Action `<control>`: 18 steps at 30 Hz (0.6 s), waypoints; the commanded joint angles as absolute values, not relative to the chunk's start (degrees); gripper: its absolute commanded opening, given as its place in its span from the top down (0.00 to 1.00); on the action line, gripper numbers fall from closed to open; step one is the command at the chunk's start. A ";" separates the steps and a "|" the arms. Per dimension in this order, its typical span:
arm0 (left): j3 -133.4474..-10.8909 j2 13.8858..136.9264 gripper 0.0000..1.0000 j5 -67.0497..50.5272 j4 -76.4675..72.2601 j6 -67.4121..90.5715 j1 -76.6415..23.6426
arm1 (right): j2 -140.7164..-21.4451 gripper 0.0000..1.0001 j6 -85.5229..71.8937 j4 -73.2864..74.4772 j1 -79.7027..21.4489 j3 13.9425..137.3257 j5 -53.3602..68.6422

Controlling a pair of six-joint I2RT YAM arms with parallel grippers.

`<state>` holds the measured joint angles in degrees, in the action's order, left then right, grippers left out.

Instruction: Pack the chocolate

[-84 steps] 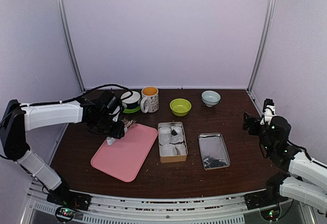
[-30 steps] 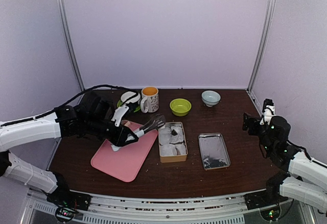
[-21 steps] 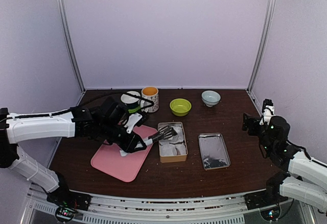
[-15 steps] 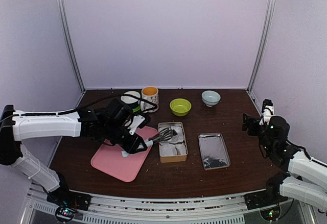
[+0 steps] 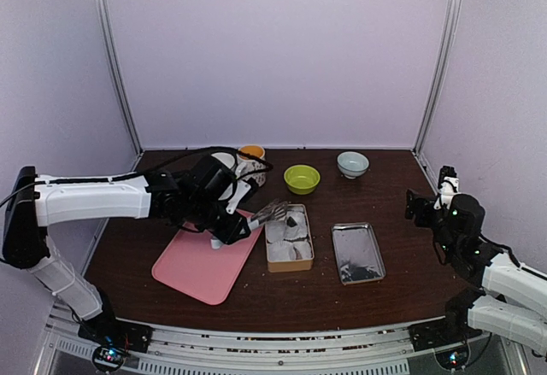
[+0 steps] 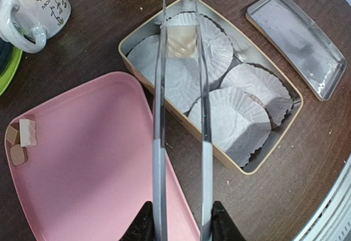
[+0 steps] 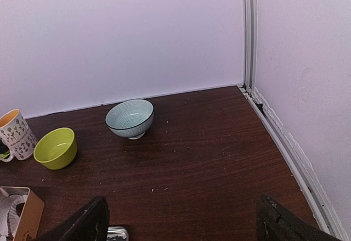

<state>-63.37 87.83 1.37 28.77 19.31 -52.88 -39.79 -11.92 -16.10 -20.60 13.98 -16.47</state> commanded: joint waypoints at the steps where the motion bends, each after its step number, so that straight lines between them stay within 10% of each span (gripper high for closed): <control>1: -66.40 90.45 0.74 5.96 29.68 17.64 -53.09 | -39.20 0.07 -11.51 -16.08 -20.35 15.16 -16.33; 18: -66.81 91.49 0.53 8.65 28.91 18.42 -53.07 | -39.11 0.07 -11.60 -15.95 -20.37 15.14 -16.39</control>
